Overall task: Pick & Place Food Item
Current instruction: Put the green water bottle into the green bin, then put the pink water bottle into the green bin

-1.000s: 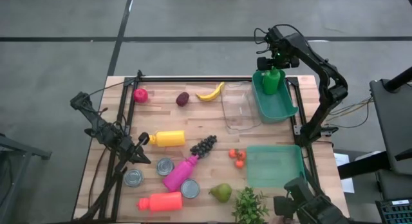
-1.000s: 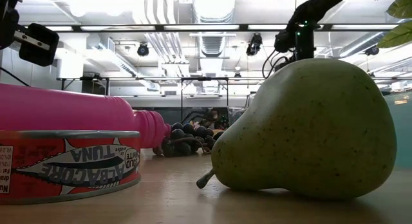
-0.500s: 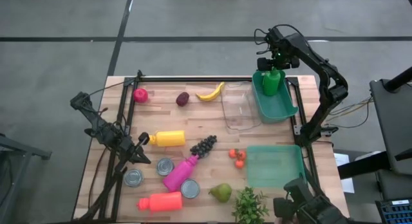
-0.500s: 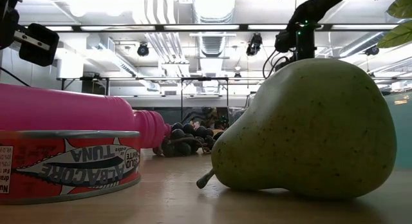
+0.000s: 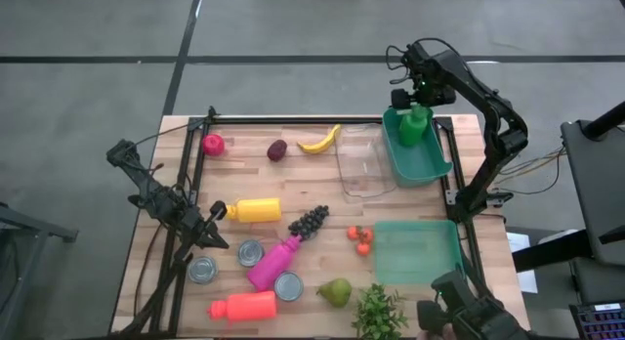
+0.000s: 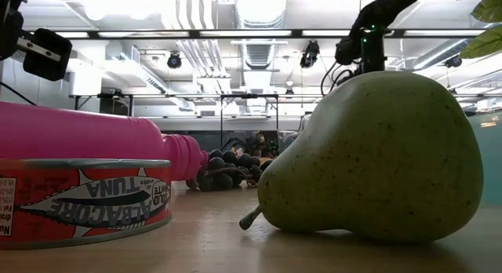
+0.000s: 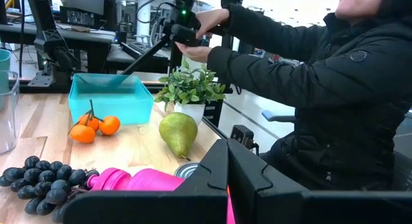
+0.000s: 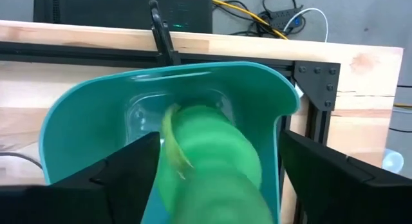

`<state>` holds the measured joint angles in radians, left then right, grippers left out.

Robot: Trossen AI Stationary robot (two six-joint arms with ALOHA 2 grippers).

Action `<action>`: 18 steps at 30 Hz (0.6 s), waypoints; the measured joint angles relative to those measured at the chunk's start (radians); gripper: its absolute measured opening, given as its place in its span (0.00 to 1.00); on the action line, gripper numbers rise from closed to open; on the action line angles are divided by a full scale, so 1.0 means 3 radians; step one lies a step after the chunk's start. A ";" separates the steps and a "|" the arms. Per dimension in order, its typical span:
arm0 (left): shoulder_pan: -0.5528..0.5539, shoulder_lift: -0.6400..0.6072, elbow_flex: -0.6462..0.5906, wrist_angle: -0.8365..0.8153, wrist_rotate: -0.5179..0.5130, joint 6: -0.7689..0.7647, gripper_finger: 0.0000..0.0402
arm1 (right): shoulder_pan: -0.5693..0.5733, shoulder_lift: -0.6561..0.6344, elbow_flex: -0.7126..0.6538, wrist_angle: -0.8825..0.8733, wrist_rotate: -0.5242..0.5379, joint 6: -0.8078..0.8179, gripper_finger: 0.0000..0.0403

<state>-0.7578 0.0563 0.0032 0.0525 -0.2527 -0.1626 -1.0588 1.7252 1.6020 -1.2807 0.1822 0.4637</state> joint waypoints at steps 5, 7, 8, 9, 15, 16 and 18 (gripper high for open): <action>-0.0001 0.0000 0.0000 0.0000 0.0000 0.0000 0.00 | -0.0003 0.0000 0.0000 -0.0010 0.0012 -0.0011 0.81; 0.0000 0.0000 0.0000 0.0000 0.0000 0.0000 0.00 | -0.0003 0.0000 0.0000 -0.0010 0.0018 -0.0012 0.81; 0.0000 0.0000 0.0000 0.0000 0.0000 0.0000 0.00 | -0.0001 0.0000 0.0000 -0.0010 0.0028 -0.0012 0.81; 0.0000 0.0000 0.0000 0.0000 0.0000 0.0000 0.00 | 0.0000 0.0000 0.0000 -0.0011 0.0035 -0.0013 0.81; -0.0001 0.0000 0.0000 0.0000 0.0000 0.0000 0.00 | 0.0000 0.0000 0.0000 -0.0009 0.0079 -0.0028 0.81; -0.0001 0.0000 0.0000 0.0000 -0.0001 0.0000 0.00 | 0.0000 0.0000 0.0000 -0.0007 0.0091 -0.0038 0.81; -0.0001 0.0000 0.0000 0.0000 0.0000 0.0000 0.00 | 0.0000 0.0000 0.0001 -0.0004 0.0104 -0.0054 0.81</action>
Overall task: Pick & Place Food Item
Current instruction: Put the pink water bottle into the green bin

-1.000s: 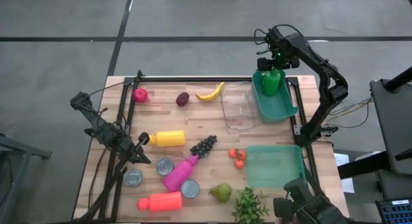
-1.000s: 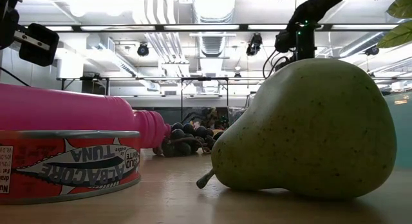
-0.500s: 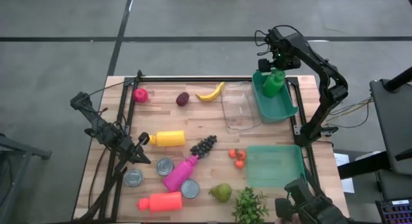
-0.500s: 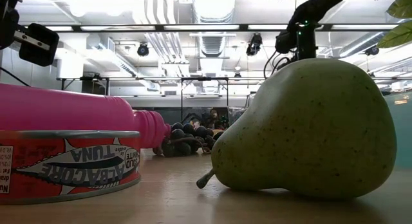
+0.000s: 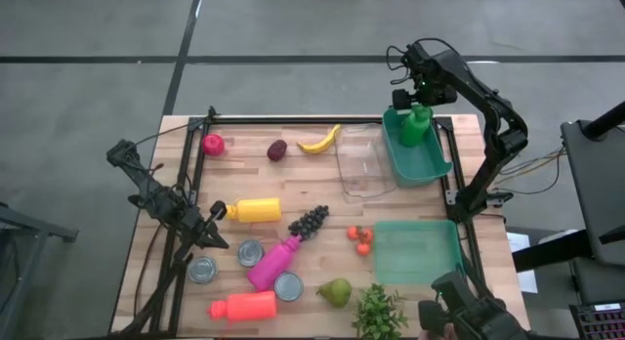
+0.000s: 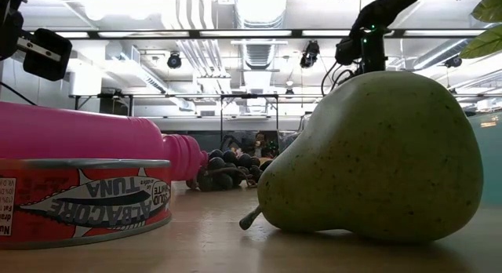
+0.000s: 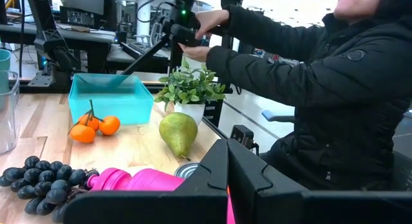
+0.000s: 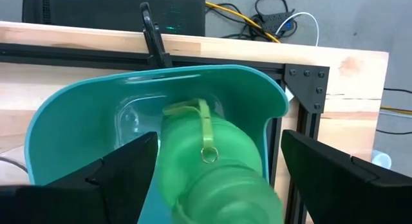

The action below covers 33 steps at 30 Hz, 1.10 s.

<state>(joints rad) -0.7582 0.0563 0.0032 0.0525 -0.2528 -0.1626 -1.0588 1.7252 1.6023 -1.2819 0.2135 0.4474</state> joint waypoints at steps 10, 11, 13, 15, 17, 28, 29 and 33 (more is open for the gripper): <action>0.0001 0.0000 0.0000 0.0000 0.0000 0.0000 0.00 | 0.0004 -0.0209 0.0174 -0.0081 -0.0049 0.0015 0.81; 0.0001 0.0000 0.0000 0.0000 0.0000 0.0000 0.00 | 0.0007 -0.0257 0.0208 -0.0084 -0.0097 -0.0013 0.81; 0.0001 0.0000 0.0000 0.0000 0.0000 0.0000 0.00 | 0.0006 -0.0378 0.0271 -0.0079 -0.0281 -0.0101 0.81; 0.0000 0.0000 0.0000 0.0000 0.0000 0.0000 0.00 | 0.0008 -0.0524 0.0316 -0.0076 -0.0534 -0.0182 0.81; 0.0000 0.0000 0.0000 0.0000 0.0000 0.0000 0.00 | 0.0028 -0.0680 0.0333 -0.0062 -0.0772 -0.0212 0.81; 0.0001 0.0000 0.0000 0.0000 0.0000 0.0000 0.00 | 0.0879 -0.1415 0.0201 0.0052 -0.0987 -0.0189 0.81; 0.0001 0.0000 0.0000 0.0000 0.0000 0.0000 0.00 | 0.1024 -0.1454 0.0184 0.0123 -0.0975 -0.0184 0.81; 0.0001 0.0000 0.0000 0.0000 -0.0001 0.0000 0.00 | 0.1661 -0.1561 0.0058 0.0545 -0.0854 -0.0194 0.81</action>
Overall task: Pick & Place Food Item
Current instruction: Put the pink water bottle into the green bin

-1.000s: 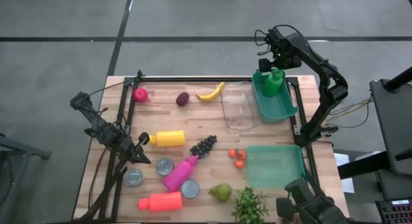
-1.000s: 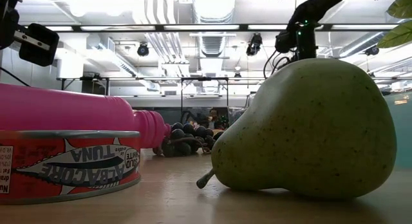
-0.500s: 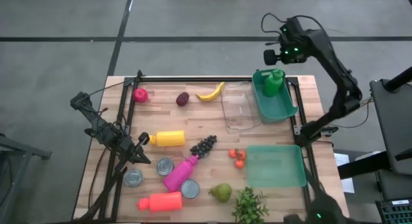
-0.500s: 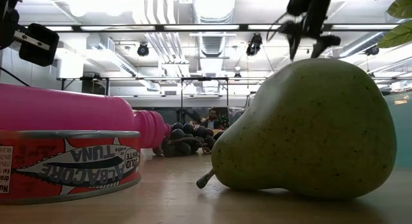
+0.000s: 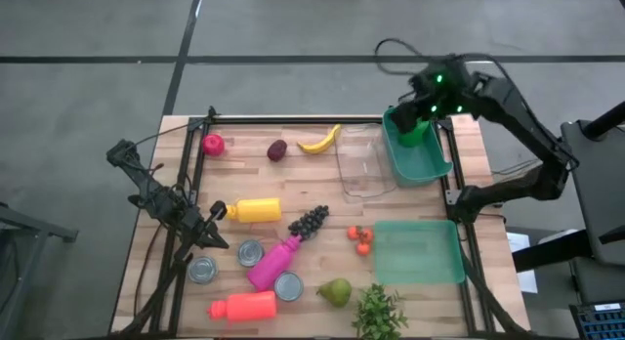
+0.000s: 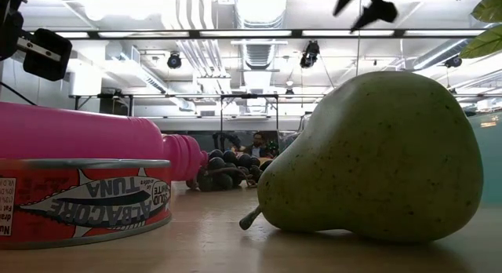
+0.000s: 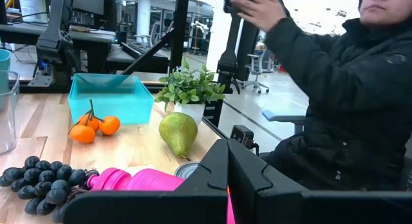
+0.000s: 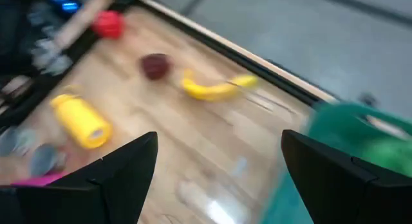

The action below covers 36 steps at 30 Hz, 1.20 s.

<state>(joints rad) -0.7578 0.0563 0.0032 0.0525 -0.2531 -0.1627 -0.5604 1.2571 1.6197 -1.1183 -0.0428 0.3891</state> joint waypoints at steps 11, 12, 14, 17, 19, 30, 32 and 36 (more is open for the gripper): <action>0.0000 0.0000 0.0000 0.0000 0.0001 0.0000 0.00 | 0.1677 0.0290 -0.0131 0.0829 0.0612 -0.0493 0.81; -0.0001 0.0000 0.0000 0.0000 0.0001 0.0001 0.00 | 0.1779 0.0351 -0.0133 0.0907 0.0718 -0.0540 0.81; -0.0001 0.0000 0.0000 0.0000 0.0001 0.0000 0.00 | 0.1964 0.0492 -0.0133 0.1078 0.0859 -0.0603 0.81; 0.0000 0.0000 0.0000 0.0000 0.0001 0.0000 0.00 | 0.2153 0.0679 -0.0133 0.1171 0.0886 -0.0676 0.81; 0.0000 0.0000 0.0000 0.0000 0.0001 0.0000 0.00 | 0.2263 0.0784 -0.0133 0.1191 0.0783 -0.0812 0.81; -0.0001 0.0001 0.0000 0.0000 0.0001 0.0000 0.00 | 0.2573 0.1256 -0.0129 0.2102 0.0660 -0.1615 0.81; -0.0001 0.0000 0.0000 0.0000 0.0001 0.0000 0.00 | 0.2576 0.1306 -0.0130 0.2122 0.0650 -0.1730 0.81; -0.0001 0.0001 0.0000 0.0000 0.0001 0.0000 0.00 | 0.2568 0.1459 -0.0130 0.2131 0.0647 -0.1750 0.81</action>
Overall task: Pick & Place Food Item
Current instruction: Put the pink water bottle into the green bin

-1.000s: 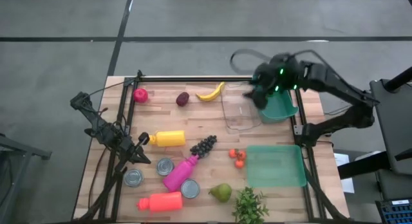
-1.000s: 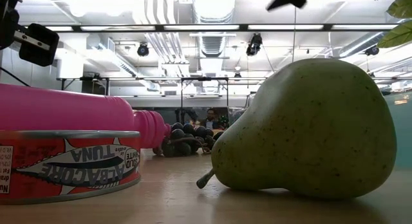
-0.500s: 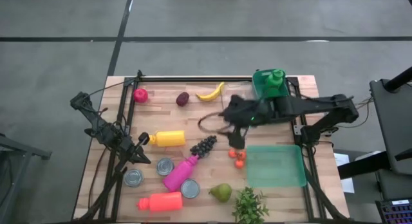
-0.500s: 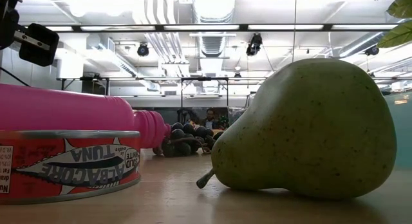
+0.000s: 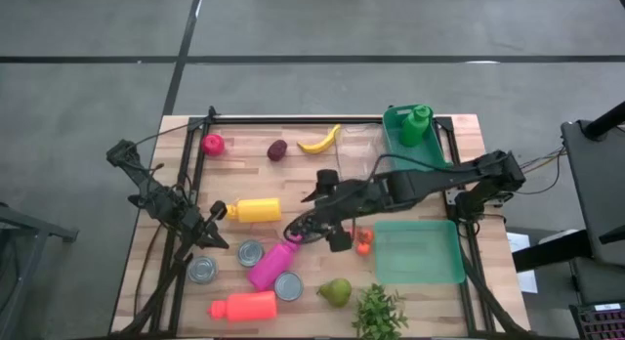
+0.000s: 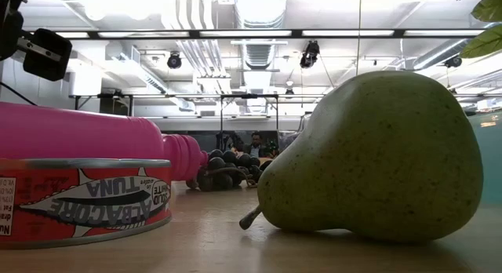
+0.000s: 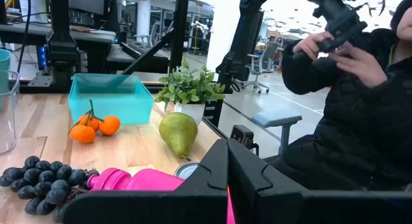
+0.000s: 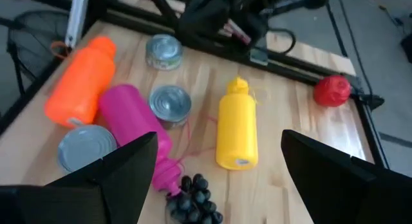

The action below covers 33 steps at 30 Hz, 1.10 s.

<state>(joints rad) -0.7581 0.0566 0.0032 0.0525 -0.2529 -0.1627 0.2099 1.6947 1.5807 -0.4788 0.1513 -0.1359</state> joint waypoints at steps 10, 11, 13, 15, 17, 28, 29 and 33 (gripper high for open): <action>0.0001 -0.0001 0.0000 0.0000 0.0000 0.0000 0.00 | 0.0004 0.0461 -0.0003 0.0012 -0.0877 -0.0396 0.81; 0.0001 -0.0001 0.0000 0.0000 -0.0001 0.0001 0.00 | 0.0000 0.0515 -0.0003 0.0015 -0.0874 -0.0438 0.81; 0.0001 -0.0001 0.0000 0.0000 0.0000 0.0000 0.00 | -0.0007 0.0607 -0.0004 0.0045 -0.0865 -0.0519 0.81; 0.0001 -0.0001 0.0000 0.0000 0.0000 0.0000 0.00 | -0.0009 0.0710 -0.0004 0.0119 -0.0859 -0.0590 0.81; 0.0000 -0.0001 0.0000 0.0000 0.0000 0.0000 0.00 | -0.0004 0.0811 -0.0003 0.0248 -0.0864 -0.0662 0.81; 0.0001 0.0000 0.0000 0.0000 0.0000 0.0000 0.00 | -0.0001 0.1299 -0.0004 0.0569 -0.0870 -0.0711 0.81; 0.0001 -0.0001 0.0000 0.0000 0.0000 0.0000 0.00 | -0.0001 0.1324 -0.0004 0.0564 -0.0864 -0.0715 0.81; 0.0001 -0.0001 0.0000 0.0000 0.0000 0.0000 0.00 | -0.0020 0.1384 -0.0003 0.0609 -0.0856 -0.0719 0.81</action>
<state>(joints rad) -0.7578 0.0563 0.0032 0.0525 -0.2527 -0.1627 0.2038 2.1098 1.5799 -0.2961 -0.1056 -0.3515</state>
